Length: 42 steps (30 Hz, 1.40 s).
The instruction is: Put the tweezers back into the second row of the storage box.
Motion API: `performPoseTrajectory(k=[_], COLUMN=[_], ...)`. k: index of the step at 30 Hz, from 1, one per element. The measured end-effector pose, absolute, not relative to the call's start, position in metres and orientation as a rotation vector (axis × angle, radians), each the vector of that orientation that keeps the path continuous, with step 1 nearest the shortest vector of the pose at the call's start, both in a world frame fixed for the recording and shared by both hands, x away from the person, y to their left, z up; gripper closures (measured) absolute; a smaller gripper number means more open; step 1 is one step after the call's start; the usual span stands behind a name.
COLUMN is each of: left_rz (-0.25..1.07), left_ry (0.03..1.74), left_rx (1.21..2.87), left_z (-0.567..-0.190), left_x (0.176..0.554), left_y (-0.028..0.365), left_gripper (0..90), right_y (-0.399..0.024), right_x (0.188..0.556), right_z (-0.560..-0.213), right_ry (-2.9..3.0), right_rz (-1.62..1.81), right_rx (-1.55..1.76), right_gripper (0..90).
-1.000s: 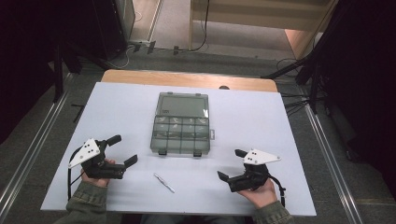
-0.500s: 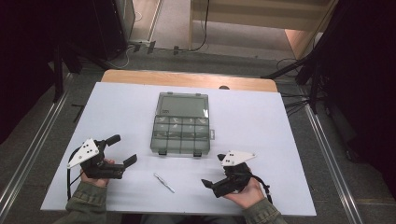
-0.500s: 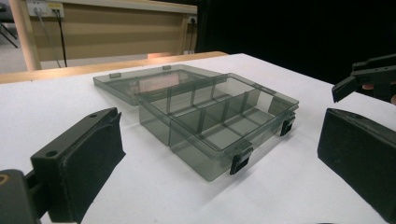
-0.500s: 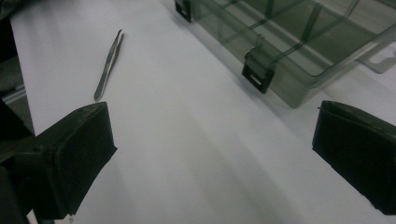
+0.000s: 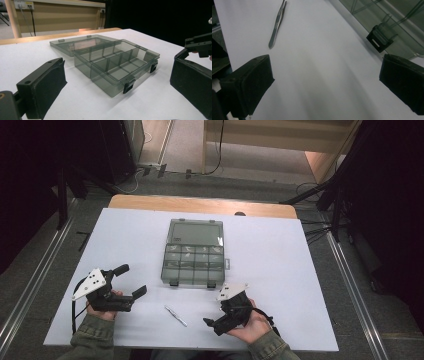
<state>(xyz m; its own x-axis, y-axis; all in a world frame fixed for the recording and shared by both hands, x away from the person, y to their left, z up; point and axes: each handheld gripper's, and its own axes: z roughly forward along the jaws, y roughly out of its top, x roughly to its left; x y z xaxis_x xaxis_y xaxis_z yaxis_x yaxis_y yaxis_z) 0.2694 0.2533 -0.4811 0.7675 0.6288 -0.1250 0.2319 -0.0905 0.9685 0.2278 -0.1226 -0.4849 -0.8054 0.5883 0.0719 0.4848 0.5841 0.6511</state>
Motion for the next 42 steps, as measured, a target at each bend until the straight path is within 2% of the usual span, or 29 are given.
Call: performPoseTrajectory(k=[31,42], left_rz=[0.366,0.363], left_ry=[0.689,0.692], left_rx=[1.660,1.661], left_z=[-0.481,-0.482], left_x=[0.269,0.270], left_y=[0.252,0.252], left_gripper=[0.0,0.0], right_y=[-0.046,-0.006], right_x=[0.245,0.250], right_z=[-0.481,-0.484], right_ry=[2.861,2.930], right_rz=[0.767,0.593], right_rx=[0.805,0.786], right_gripper=[0.0,1.7])
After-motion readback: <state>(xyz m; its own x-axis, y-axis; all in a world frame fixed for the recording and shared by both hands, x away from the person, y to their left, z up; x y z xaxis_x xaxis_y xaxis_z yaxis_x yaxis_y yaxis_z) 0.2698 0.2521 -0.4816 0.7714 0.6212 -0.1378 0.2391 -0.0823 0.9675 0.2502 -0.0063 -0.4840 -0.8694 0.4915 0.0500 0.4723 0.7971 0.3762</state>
